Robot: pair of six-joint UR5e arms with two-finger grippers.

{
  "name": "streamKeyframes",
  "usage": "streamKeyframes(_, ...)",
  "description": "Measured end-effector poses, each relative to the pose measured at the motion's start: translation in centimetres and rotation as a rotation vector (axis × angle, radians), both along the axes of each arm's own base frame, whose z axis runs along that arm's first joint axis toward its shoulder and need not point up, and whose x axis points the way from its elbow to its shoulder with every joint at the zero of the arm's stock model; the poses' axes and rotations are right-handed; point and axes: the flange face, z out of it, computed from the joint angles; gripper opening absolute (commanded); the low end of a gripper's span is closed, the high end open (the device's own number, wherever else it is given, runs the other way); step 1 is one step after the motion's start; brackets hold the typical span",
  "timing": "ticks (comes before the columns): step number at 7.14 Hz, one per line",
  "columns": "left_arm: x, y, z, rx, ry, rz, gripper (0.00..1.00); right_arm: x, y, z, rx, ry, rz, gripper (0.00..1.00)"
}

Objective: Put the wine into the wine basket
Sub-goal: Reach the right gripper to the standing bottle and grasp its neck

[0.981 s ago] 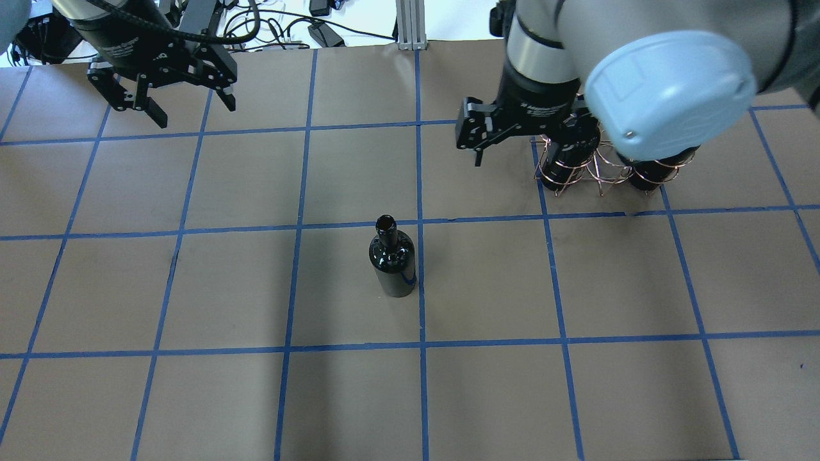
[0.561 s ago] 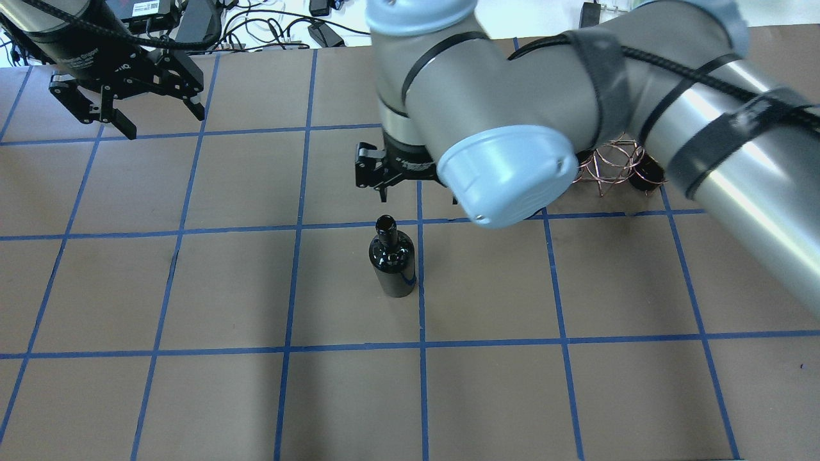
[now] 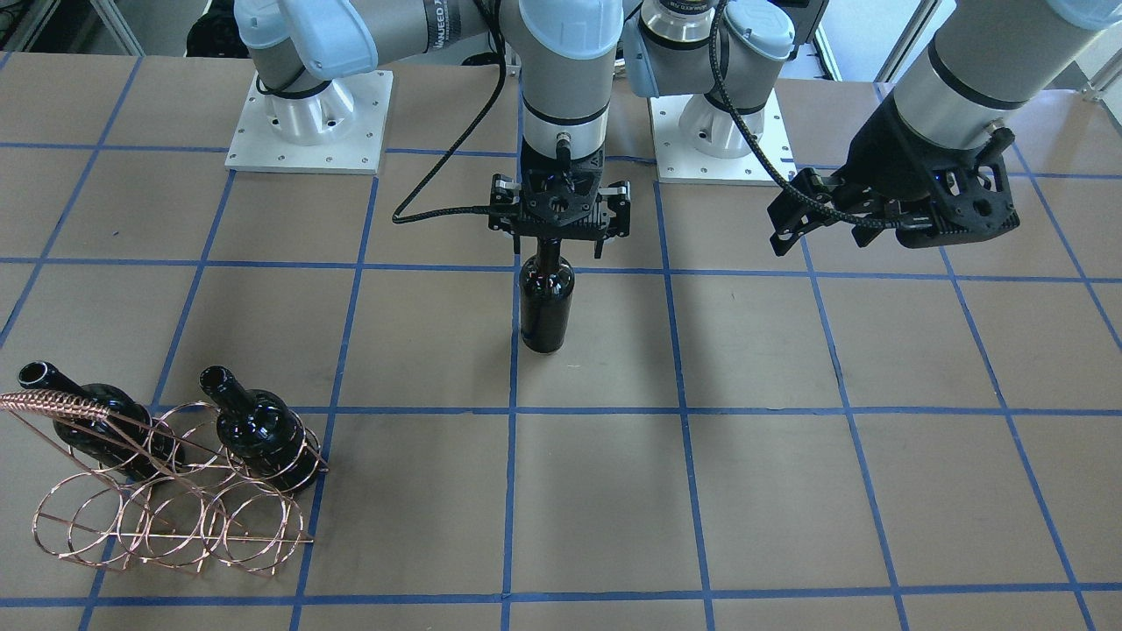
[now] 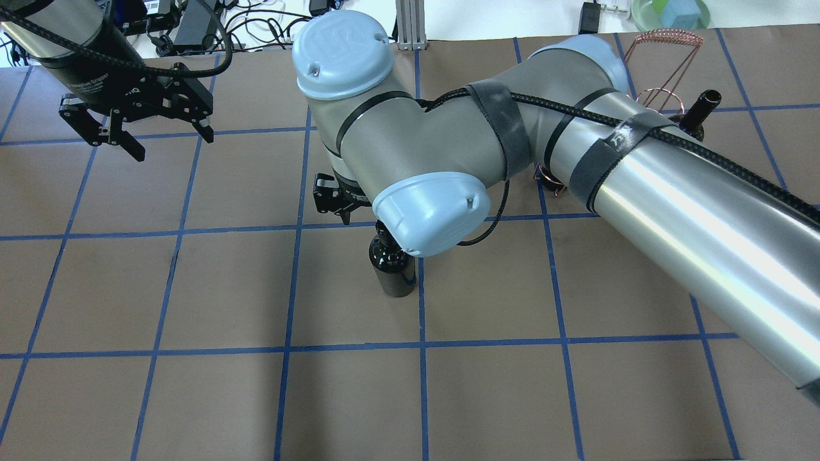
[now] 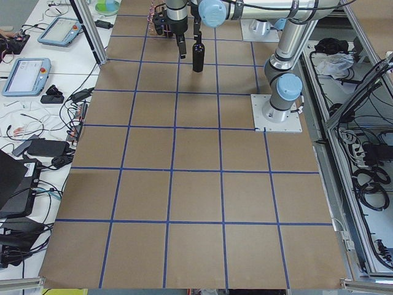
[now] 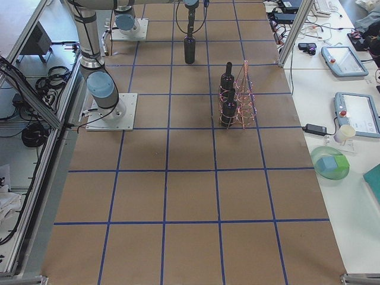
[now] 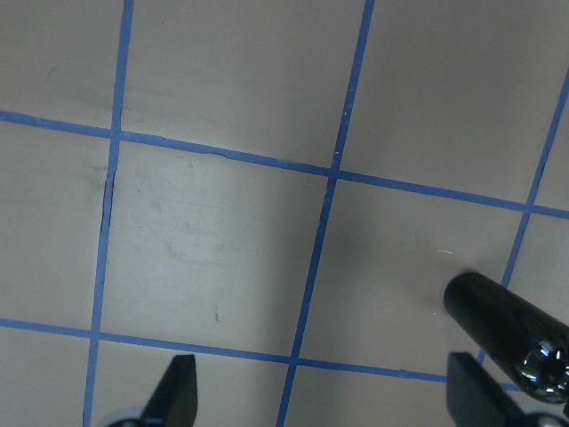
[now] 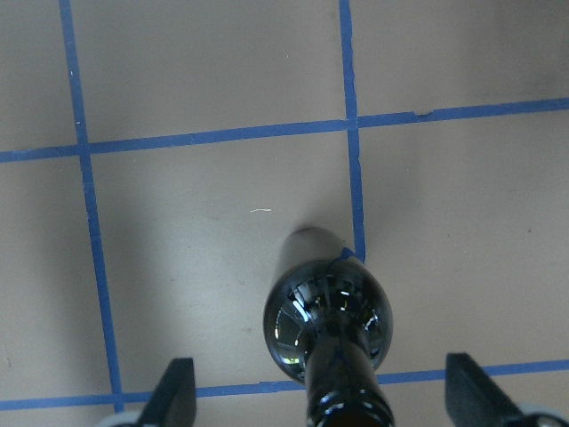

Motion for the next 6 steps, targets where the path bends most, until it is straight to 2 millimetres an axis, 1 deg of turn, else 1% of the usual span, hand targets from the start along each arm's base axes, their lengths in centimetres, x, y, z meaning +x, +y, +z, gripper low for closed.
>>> streamKeyframes(1, 0.08, 0.26, -0.56, 0.013, -0.01, -0.032, 1.0, 0.0, 0.0, -0.45, 0.007, 0.005, 0.018, 0.63)
streamKeyframes(3, 0.2, 0.56, -0.95, 0.021, -0.024, -0.062, 1.0, -0.19, -0.03, -0.74, 0.015, 0.016, 0.057, 0.38)
streamKeyframes(4, 0.25, 0.58, -0.9, 0.019, -0.026, -0.068, 1.0, -0.32, -0.1, -0.82, 0.019, 0.018, 0.062, 0.22)
streamKeyframes(5, 0.33, 0.56, -0.95, 0.019, -0.025, -0.07, 1.0, -0.45, -0.21, -0.84, 0.021, 0.016, 0.063, 0.11)
streamKeyframes(6, 0.39, 0.52, -1.06, 0.021, -0.025, -0.07, 1.0, -0.49, -0.24, -0.82, 0.023, 0.014, 0.062, 0.07)
